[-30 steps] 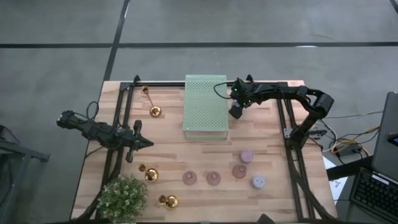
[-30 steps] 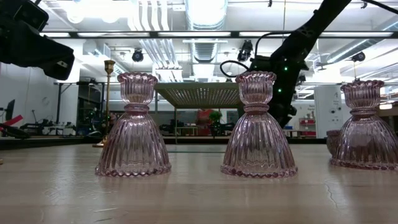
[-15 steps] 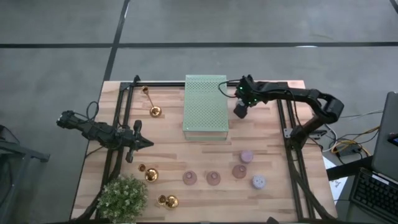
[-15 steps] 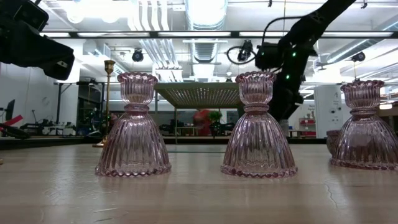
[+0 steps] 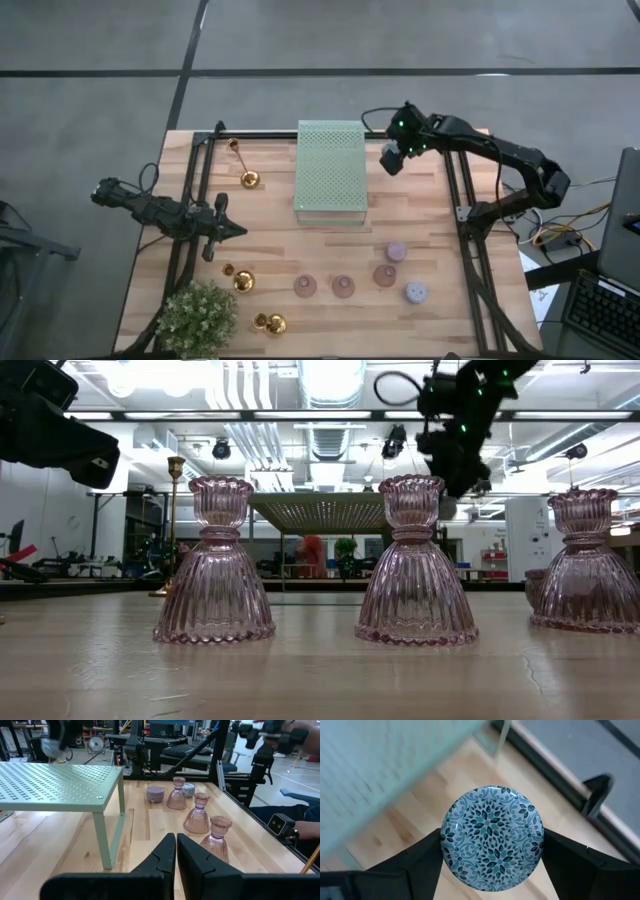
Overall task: Pick & Place candle stick holders
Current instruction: Put the green scented candle on the shelf
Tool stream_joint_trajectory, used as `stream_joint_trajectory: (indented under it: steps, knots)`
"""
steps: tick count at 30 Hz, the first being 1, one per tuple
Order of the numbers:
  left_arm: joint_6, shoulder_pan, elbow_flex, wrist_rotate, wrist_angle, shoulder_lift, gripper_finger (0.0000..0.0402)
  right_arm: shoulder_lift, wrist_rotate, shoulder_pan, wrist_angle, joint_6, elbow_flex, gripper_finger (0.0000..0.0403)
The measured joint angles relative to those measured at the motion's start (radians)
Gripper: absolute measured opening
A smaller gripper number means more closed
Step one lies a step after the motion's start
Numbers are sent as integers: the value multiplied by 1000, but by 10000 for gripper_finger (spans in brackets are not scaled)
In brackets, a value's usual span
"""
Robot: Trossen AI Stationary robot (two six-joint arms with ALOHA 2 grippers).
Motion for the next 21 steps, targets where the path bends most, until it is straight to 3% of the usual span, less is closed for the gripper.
stream_joint_trajectory:
  steps: [21]
  knots:
    - [0,0,0,0,0,0,21,397,-50,2,-83,-13,492,290]
